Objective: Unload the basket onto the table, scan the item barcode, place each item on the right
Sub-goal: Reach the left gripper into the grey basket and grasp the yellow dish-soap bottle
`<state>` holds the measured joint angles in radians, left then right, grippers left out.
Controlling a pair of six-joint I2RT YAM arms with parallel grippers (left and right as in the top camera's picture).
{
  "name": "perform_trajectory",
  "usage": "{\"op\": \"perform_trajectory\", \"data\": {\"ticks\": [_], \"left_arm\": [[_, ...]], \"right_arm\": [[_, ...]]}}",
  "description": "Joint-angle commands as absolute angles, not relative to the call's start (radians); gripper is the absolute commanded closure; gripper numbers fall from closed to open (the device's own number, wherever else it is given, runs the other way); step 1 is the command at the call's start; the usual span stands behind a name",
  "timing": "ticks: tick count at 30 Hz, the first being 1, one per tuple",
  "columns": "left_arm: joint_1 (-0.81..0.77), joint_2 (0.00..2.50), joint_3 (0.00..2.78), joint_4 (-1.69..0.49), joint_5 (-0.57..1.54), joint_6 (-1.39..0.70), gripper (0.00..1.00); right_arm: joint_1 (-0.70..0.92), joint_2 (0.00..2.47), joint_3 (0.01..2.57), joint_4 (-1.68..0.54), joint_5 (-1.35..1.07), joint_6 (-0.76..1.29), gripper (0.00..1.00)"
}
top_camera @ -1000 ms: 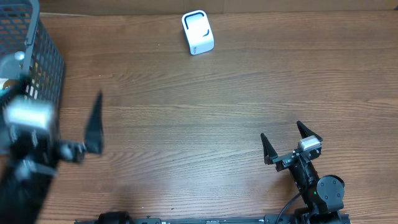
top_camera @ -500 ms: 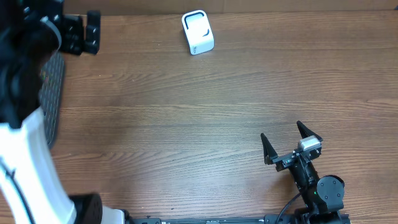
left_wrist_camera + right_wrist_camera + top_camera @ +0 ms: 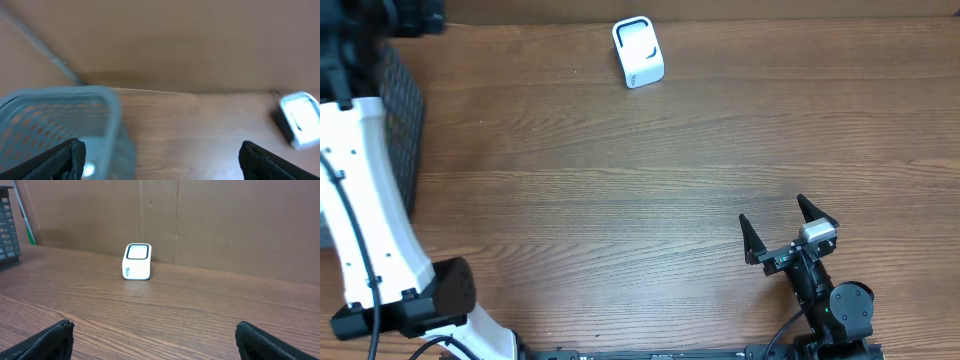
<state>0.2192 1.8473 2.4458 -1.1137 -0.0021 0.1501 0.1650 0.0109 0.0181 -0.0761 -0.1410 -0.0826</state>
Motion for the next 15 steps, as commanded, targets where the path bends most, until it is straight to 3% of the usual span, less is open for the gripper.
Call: {"op": "perform_trajectory", "data": {"ticks": [1, 7, 15], "left_arm": [[0.333, 1.845, 2.470, -1.085, -0.026, 0.056, 0.00], [0.489, 1.879, 2.469, -1.081, 0.000, 0.056, 0.00], [0.623, 2.023, 2.469, -1.083, 0.211, 0.056, 0.01]], "right_arm": [[0.162, 0.003, 0.009, -0.073, -0.132, -0.085, 0.00], [0.162, 0.003, 0.009, -0.073, -0.132, -0.085, 0.00], [0.162, 0.003, 0.008, -0.073, -0.132, -0.085, 0.00]]}}
